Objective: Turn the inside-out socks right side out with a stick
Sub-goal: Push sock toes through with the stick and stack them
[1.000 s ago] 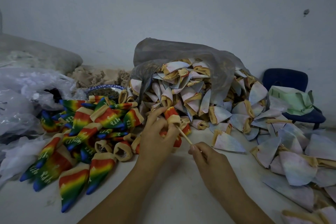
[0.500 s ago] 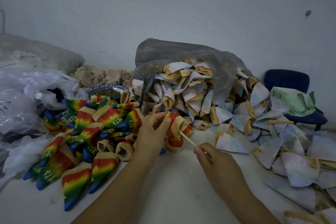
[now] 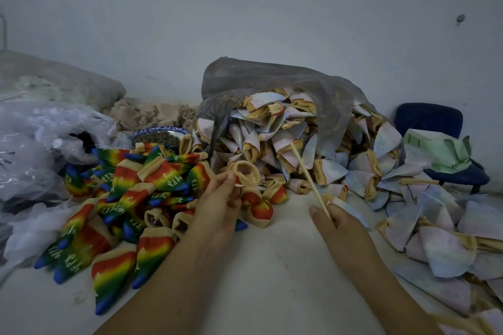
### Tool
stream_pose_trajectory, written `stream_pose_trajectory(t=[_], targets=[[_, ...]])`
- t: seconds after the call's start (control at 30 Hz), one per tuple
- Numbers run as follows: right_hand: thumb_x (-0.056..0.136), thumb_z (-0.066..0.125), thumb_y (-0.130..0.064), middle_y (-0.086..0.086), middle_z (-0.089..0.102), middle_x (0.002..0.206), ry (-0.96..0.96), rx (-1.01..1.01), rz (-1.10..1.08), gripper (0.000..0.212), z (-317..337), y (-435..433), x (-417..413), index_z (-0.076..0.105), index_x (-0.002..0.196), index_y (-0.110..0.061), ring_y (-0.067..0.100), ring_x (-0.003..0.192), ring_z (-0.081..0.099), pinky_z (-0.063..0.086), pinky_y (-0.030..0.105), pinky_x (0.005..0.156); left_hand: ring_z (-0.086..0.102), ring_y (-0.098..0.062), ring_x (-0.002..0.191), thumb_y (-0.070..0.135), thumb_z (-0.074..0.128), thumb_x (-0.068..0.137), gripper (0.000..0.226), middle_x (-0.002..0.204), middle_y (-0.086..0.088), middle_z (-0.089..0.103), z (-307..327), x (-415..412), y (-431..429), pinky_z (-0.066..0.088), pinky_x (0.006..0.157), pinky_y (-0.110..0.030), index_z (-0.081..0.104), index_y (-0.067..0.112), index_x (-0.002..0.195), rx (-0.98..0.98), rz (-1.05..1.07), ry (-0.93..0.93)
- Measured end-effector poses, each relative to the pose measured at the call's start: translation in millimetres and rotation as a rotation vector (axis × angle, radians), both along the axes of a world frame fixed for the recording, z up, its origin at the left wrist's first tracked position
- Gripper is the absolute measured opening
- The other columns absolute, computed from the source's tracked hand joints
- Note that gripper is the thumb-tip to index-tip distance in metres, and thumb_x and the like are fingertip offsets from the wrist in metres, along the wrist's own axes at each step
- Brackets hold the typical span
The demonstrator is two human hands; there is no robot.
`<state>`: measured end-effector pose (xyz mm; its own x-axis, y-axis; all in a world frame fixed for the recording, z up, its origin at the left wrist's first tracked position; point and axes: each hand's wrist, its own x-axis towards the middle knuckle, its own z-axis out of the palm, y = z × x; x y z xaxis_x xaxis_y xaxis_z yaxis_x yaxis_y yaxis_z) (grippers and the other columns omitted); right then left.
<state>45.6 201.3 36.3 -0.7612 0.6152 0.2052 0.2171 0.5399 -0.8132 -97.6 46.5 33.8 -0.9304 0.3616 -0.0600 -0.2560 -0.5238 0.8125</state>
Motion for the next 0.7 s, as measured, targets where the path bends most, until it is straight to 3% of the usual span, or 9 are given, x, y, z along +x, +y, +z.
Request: stream_pose_trajectory(t=[0.1,0.17,0.23,0.3,0.5,0.63,0.7], targets=[[0.091,0.053,-0.048,-0.008,0.036,0.049,0.045,-0.314,0.055,0.044,1,-7,-1,0.053,0.063,-0.014,0.005,0.038,0.027,0.026,0.021,0.042,0.057,-0.008,0.066,0.011,0.051,0.099,0.019,0.085,-0.004,0.071,-2,12,8,0.045,0.054,-0.018,0.07,0.012,0.101,0.015,-0.192,0.037],[0.092,0.052,-0.046,-0.007,0.045,0.054,0.138,-0.553,0.153,0.038,4,-12,-1,0.069,0.073,-0.017,0.006,0.037,0.025,0.022,0.02,0.037,0.057,-0.012,0.073,0.012,0.052,0.097,0.02,0.088,-0.006,0.071,-4,22,13,0.045,0.061,-0.021,0.072,0.013,0.098,-0.037,-0.302,0.126],[0.09,0.052,-0.047,-0.007,0.053,0.058,0.181,-0.684,0.259,0.036,7,-15,0,0.071,0.072,-0.023,0.005,0.037,0.021,0.019,0.018,0.034,0.058,-0.017,0.082,0.013,0.056,0.097,0.021,0.09,-0.006,0.071,-6,30,15,0.042,0.072,-0.028,0.075,0.018,0.092,-0.09,-0.386,0.213],[0.086,0.054,-0.05,-0.009,0.048,0.053,0.171,-0.739,0.353,0.033,9,-17,1,0.067,0.074,-0.022,0.004,0.038,0.019,0.018,0.017,0.033,0.058,-0.018,0.086,0.016,0.058,0.096,0.019,0.09,-0.004,0.07,-7,35,17,0.039,0.079,-0.033,0.075,0.022,0.089,-0.127,-0.442,0.245],[0.079,0.061,-0.047,-0.003,0.032,0.06,0.185,-0.837,0.457,0.035,5,-15,2,0.059,0.089,-0.013,0.004,0.041,0.018,0.021,0.016,0.036,0.062,-0.011,0.073,0.021,0.064,0.085,0.01,0.079,-0.004,0.067,-2,40,14,0.045,0.073,-0.026,0.067,0.015,0.091,-0.128,-0.505,0.271],[0.081,0.062,-0.042,-0.004,0.046,0.065,0.205,-0.879,0.535,0.033,4,-13,2,0.063,0.094,-0.012,0.004,0.043,0.021,0.024,0.014,0.037,0.059,-0.009,0.069,0.015,0.062,0.09,0.006,0.075,-0.002,0.065,-2,44,13,0.049,0.065,-0.019,0.067,0.013,0.088,-0.136,-0.551,0.297],[0.079,0.064,-0.039,-0.003,0.045,0.068,0.213,-0.888,0.571,0.021,4,-13,4,0.068,0.083,-0.019,0.004,0.043,0.022,0.025,0.014,0.037,0.059,-0.004,0.067,0.015,0.058,0.092,0.022,0.07,0.006,0.065,0,46,12,0.048,0.064,-0.016,0.073,0.022,0.077,-0.12,-0.618,0.338]])
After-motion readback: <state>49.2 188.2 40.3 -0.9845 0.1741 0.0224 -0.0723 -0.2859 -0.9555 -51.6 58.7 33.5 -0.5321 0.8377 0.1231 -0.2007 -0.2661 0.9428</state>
